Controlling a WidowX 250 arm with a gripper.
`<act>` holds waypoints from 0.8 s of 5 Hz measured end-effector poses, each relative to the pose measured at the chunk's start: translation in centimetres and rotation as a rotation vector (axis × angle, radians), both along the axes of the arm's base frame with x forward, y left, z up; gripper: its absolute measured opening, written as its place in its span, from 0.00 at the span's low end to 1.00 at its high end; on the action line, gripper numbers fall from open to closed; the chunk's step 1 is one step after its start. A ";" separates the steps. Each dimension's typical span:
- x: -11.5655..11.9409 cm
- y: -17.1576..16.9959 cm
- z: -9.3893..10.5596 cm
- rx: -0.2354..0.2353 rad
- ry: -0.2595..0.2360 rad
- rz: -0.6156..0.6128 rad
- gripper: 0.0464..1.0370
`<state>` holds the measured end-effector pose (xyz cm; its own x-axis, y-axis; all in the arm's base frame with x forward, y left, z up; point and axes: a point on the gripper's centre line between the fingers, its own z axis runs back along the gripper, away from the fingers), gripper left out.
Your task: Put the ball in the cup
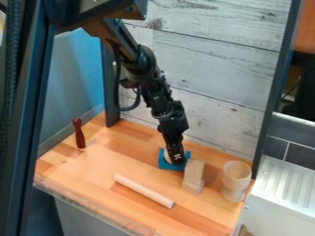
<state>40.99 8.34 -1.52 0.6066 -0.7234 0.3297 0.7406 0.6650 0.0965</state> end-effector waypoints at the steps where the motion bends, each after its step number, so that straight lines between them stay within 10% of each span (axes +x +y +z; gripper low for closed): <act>1: -0.1 0.6 0.2 -0.041 0.019 0.043 0.73; 4: -0.9 -0.1 7.3 -0.202 -0.047 0.162 0.73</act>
